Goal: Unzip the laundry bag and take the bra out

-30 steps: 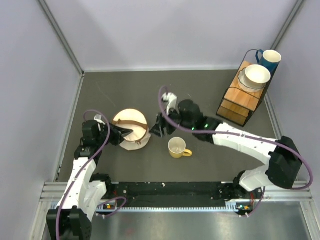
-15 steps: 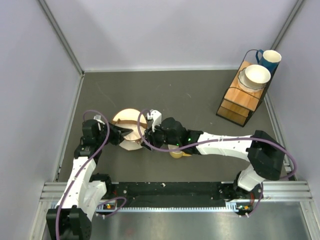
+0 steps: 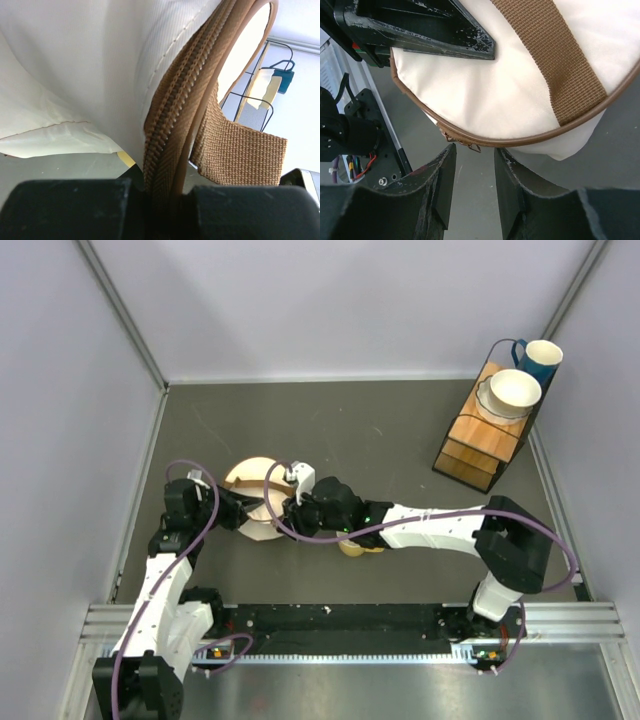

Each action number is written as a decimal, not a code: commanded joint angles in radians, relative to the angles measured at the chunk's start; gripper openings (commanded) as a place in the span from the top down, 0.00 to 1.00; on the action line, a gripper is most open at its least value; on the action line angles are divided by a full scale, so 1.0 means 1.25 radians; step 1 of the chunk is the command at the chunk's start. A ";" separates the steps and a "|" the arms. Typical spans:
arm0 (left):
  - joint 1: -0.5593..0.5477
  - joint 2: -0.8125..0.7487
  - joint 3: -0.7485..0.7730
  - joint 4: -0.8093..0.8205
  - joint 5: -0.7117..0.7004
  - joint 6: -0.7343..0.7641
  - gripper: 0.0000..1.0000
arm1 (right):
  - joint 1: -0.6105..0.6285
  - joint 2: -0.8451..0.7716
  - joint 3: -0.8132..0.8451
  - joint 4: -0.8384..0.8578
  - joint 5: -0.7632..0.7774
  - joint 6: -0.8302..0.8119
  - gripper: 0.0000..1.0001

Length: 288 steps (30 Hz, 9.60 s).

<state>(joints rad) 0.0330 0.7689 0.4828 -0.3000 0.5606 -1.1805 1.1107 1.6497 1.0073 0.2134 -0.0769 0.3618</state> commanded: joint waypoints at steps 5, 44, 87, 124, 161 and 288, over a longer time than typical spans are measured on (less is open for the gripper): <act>0.001 0.002 0.030 0.014 -0.003 -0.003 1.00 | 0.021 0.026 0.061 0.061 0.006 0.015 0.69; 0.003 0.382 0.340 -0.078 0.019 0.298 0.81 | -0.021 -0.094 0.033 -0.134 0.030 -0.023 1.00; 0.002 0.125 0.252 -0.209 -0.014 0.334 1.00 | -0.087 -0.048 0.120 -0.170 0.005 0.177 1.00; 0.002 0.085 0.505 -0.450 -0.321 0.506 0.11 | -0.113 -0.159 0.042 -0.206 0.052 0.049 0.40; -0.069 0.121 0.214 -0.096 -0.159 0.012 1.00 | -0.171 -0.127 0.059 -0.181 -0.053 -0.014 0.21; -0.145 0.168 0.331 -0.177 -0.027 0.252 0.10 | -0.157 -0.188 -0.024 -0.127 -0.002 0.088 1.00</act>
<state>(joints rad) -0.1219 1.1183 0.9638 -0.5053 0.5308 -0.8337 0.9134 1.3998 0.9188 0.0353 -0.0475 0.4416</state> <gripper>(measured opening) 0.903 0.005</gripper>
